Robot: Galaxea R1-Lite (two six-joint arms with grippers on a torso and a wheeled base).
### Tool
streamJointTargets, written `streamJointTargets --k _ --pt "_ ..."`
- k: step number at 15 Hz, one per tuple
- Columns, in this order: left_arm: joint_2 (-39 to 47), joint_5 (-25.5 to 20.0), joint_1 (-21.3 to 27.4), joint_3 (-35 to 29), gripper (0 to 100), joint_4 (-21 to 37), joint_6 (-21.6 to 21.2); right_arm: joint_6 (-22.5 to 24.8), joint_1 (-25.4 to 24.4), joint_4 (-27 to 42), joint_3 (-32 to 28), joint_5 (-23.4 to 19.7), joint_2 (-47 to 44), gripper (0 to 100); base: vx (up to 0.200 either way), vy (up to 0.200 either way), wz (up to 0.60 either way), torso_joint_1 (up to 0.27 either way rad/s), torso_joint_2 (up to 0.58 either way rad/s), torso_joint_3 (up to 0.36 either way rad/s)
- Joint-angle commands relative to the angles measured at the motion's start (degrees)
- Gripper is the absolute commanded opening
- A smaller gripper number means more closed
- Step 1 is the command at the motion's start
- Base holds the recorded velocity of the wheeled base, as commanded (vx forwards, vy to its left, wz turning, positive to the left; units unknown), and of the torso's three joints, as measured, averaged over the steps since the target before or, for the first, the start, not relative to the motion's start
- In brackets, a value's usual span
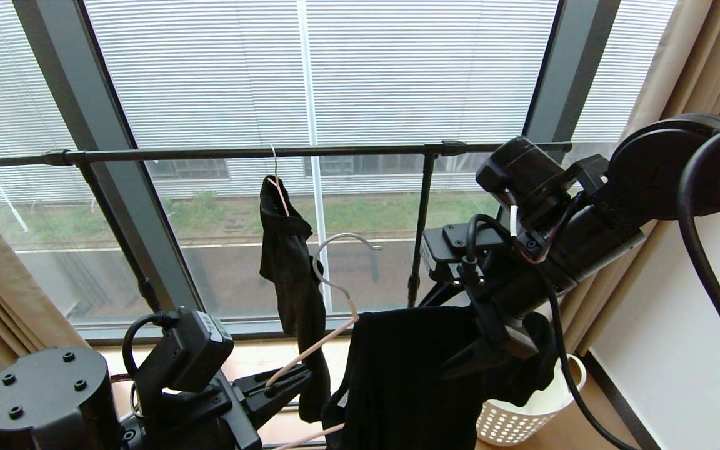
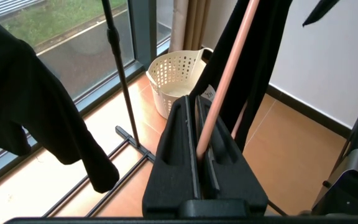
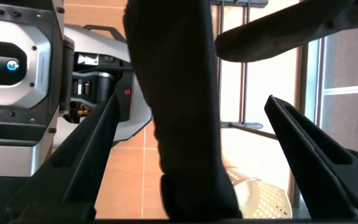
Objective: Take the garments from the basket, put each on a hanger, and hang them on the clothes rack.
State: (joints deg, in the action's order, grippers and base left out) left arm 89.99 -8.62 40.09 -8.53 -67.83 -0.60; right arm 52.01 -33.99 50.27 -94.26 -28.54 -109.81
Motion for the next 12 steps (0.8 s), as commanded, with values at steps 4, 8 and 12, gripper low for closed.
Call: streamJointTargets --k 4,8,12 --pt "0.10 0.01 -0.02 0.10 0 -0.02 -0.11 0.03 -0.03 0.09 0.04 0.85 0.39 0 0.000 0.000 0.00 0.000 0.00 0.000" --pt "0.10 0.09 -0.02 -0.17 0 -0.02 0.07 0.03 -0.03 0.09 0.21 0.85 0.39 0 0.000 0.000 0.00 0.000 0.00 0.000" --pt "0.10 0.18 -0.10 -0.17 100 0.06 0.07 0.03 -0.03 0.09 0.30 0.85 1.44 0 0.000 0.000 0.00 0.000 0.00 0.000"
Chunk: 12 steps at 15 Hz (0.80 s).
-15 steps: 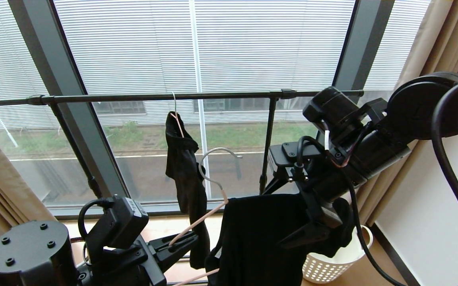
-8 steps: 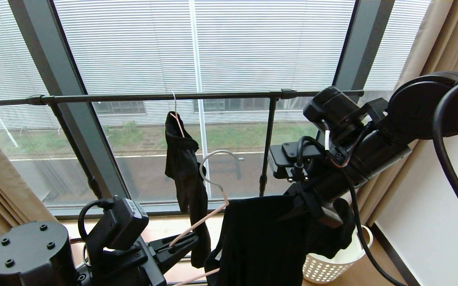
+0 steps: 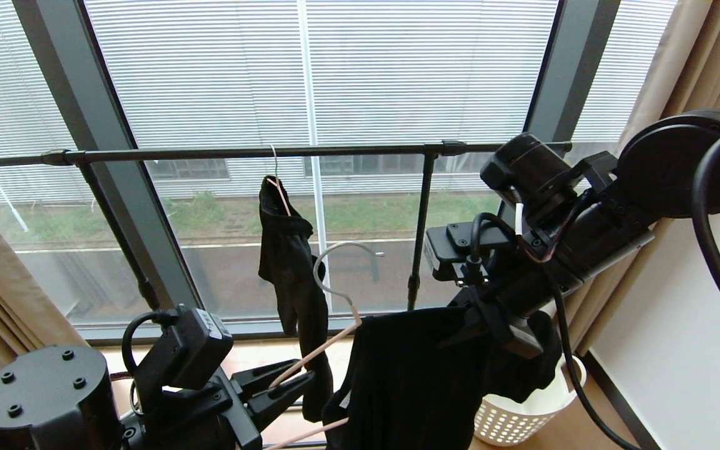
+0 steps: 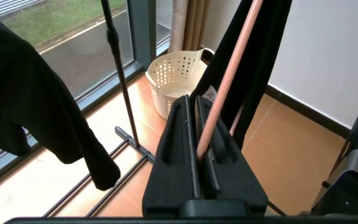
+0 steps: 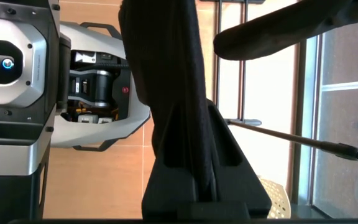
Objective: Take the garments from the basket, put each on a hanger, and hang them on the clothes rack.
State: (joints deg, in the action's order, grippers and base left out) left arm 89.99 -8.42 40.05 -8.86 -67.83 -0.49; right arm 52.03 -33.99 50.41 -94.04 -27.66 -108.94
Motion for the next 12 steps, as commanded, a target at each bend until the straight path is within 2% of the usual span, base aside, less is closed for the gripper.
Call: streamJointTargets --k 1,5,7,8,10,12 --pt "0.18 -0.01 -0.06 0.16 100 0.06 -0.13 0.00 -0.03 -0.05 0.35 -0.03 0.74 0 0.000 0.000 0.00 0.000 0.00 0.000" --pt "-3.16 -0.54 -2.17 -0.10 100 -0.20 0.05 0.00 1.91 -0.13 2.37 -0.46 2.59 0 0.000 0.000 0.00 0.000 0.00 0.000" --pt "-5.97 -6.78 -7.97 -0.89 100 -0.20 0.93 0.09 2.35 -0.31 4.57 -0.73 3.11 0 0.000 0.000 0.00 0.000 0.00 0.000" --pt "-6.58 -11.62 -11.83 -1.07 100 -0.20 3.12 0.18 2.61 -0.31 4.92 -0.82 3.38 0 0.000 0.000 0.00 0.000 0.00 0.000" --pt "-6.23 -20.93 -19.83 -2.56 100 -0.20 11.30 0.35 2.87 -0.31 5.01 -0.90 4.17 0 0.000 0.000 0.00 0.000 0.00 0.000" --pt "-0.78 -26.56 -26.07 -4.94 100 -0.29 16.31 0.35 2.87 -0.31 5.71 -2.84 5.93 0 0.000 0.000 0.00 0.000 0.00 0.000"
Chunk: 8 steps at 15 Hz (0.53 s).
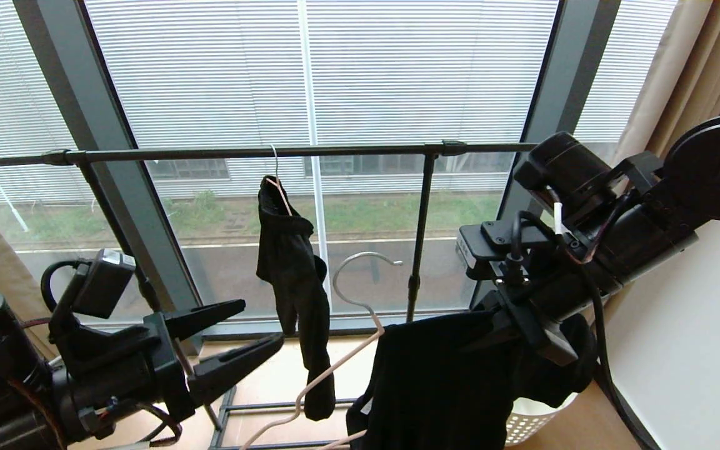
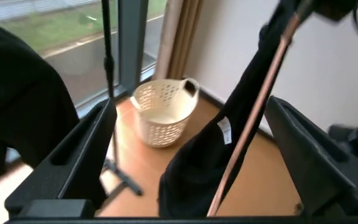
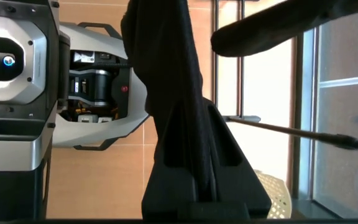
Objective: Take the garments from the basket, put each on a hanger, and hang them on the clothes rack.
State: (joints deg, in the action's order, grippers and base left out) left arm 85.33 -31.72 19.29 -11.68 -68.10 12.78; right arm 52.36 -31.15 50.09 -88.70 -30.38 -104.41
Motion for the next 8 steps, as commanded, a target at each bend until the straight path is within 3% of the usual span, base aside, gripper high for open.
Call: streamJointTargets --k 1,5,8 --pt "7.39 -4.49 -6.63 -2.65 100 -0.37 3.22 0.02 0.03 -0.52 0.90 -1.96 2.55 0 0.000 0.000 0.00 0.000 0.00 0.000" --pt "16.88 -4.75 -5.66 -0.71 100 -8.02 2.96 0.02 0.03 -6.23 4.50 -8.12 3.87 0 0.000 0.000 0.00 0.000 0.00 0.000" --pt "21.63 -4.75 -3.73 1.92 100 -14.78 2.96 0.11 -0.05 -8.08 5.20 -8.47 3.78 0 0.000 0.000 0.00 0.000 0.00 0.000"
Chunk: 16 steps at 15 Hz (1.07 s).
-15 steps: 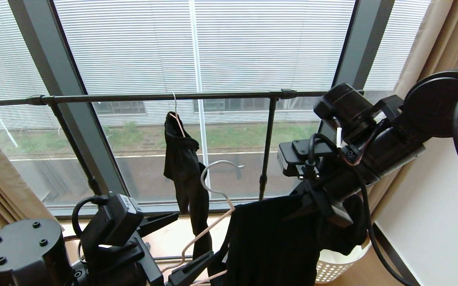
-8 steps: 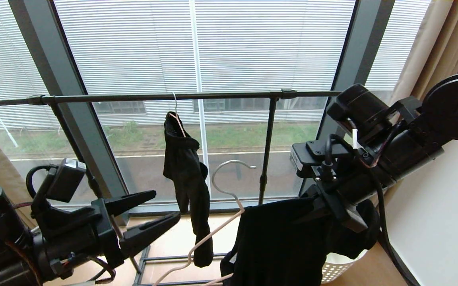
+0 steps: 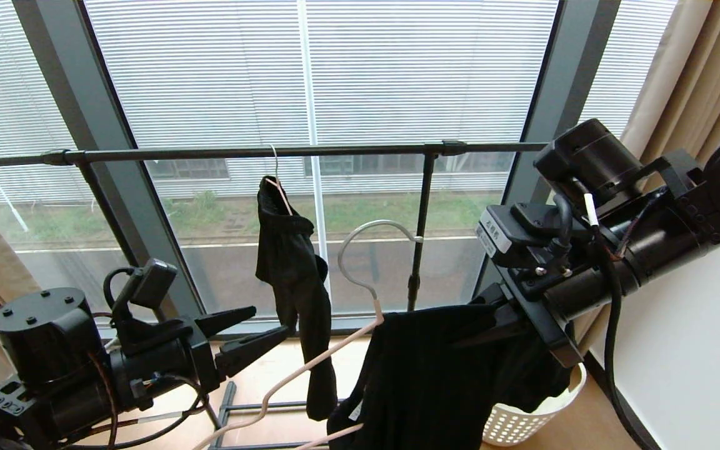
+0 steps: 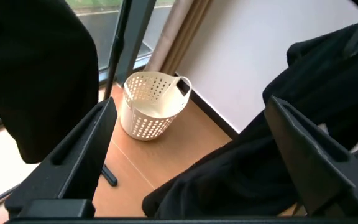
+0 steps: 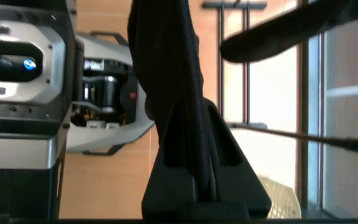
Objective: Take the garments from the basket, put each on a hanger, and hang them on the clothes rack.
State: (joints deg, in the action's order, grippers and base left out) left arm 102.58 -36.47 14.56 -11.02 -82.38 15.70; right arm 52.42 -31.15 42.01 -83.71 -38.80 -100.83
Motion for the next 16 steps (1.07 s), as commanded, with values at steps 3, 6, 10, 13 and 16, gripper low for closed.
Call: streamJointTargets --k 3,6,10,13,16 --pt "9.04 -0.18 4.60 5.83 100 -7.62 -1.38 -0.04 -0.14 -0.44 -0.57 -1.54 0.37 0 0.000 0.000 0.00 0.000 0.00 0.000" --pt "11.85 -0.18 7.07 8.56 100 -7.62 -5.07 1.55 -0.23 -0.70 -0.49 -1.54 0.63 0 0.000 0.000 0.00 0.000 0.00 0.000" --pt "11.76 -0.18 8.65 9.70 100 -7.62 -6.39 6.56 -0.41 -0.79 -0.75 -1.63 0.37 0 0.000 0.000 0.00 0.000 0.00 0.000" --pt "11.67 -0.09 10.23 10.05 100 -7.62 -6.47 6.56 -0.85 -0.88 -1.10 -1.63 0.28 0 0.000 0.000 0.00 0.000 0.00 0.000" --pt "11.76 -0.09 11.11 10.05 100 -7.62 -6.56 6.38 -1.99 -1.05 -1.72 -1.80 0.11 0 0.000 0.000 0.00 0.000 0.00 0.000"
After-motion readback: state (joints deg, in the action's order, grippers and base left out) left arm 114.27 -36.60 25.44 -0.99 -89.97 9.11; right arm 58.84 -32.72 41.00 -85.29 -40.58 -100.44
